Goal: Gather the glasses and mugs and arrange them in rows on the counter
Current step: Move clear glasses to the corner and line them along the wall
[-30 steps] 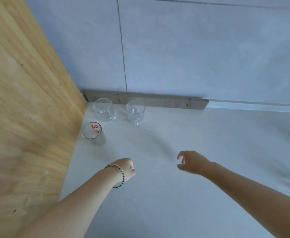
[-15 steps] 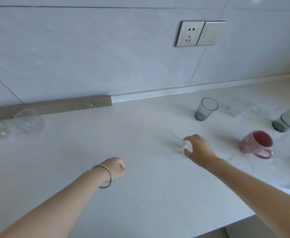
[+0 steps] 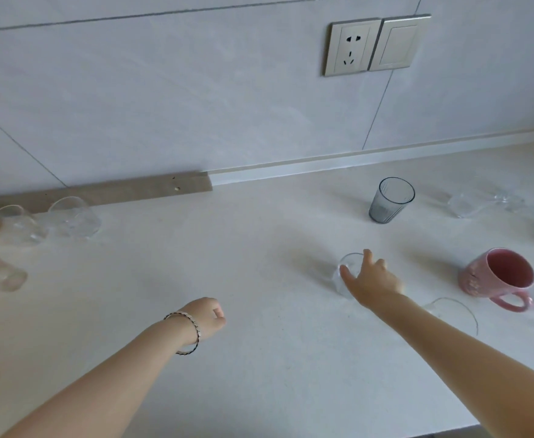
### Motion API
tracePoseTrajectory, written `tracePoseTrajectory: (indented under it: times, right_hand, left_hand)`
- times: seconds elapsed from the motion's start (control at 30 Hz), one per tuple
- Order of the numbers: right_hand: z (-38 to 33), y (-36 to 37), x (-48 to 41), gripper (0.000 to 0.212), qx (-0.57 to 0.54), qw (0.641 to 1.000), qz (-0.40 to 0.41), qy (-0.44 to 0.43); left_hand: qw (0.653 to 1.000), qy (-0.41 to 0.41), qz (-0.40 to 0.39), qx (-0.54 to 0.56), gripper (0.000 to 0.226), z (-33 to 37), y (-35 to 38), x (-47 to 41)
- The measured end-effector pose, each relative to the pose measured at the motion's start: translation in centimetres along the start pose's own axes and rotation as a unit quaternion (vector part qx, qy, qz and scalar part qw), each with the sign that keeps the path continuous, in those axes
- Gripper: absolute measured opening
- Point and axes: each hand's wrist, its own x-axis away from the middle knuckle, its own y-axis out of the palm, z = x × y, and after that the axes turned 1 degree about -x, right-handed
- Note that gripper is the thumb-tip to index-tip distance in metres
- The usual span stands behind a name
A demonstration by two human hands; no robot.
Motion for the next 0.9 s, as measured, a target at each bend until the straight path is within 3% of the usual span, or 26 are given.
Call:
tracePoseTrajectory:
  times: [0.17, 0.3, 0.47, 0.73, 0.9]
  right_hand:
    - [-1.8, 0.4, 0.2, 0.065, 0.002, 1.0, -0.011, 0.002]
    - [-3.5, 1.1, 0.8, 0.082, 0.038, 0.999, -0.007, 0.022]
    - [-8.3, 1.7, 2.3, 0.074, 0.09, 0.996, -0.012, -0.022]
    - [-27.4, 2.9, 5.0, 0.082, 0.091, 0.969, -0.026, -0.23]
    - [-39.4, 4.5, 3.1, 0.082, 0.088, 0.96, 0.0, -0.267]
  left_hand:
    - [1.0, -0.022, -0.011, 0.012, 0.005, -3.0, 0.1, -0.4]
    - [1.0, -0.014, -0.02, 0.017, 0.01, -5.5, -0.7, -0.8]
    - [1.0, -0.002, -0.016, 0.026, 0.006, -10.2, -2.5, -1.0]
    - [0.999, -0.018, -0.005, 0.044, 0.006, -21.3, -7.8, -1.4]
    - [0.998, -0.034, -0.004, 0.05, 0.014, -26.8, -10.6, -2.4]
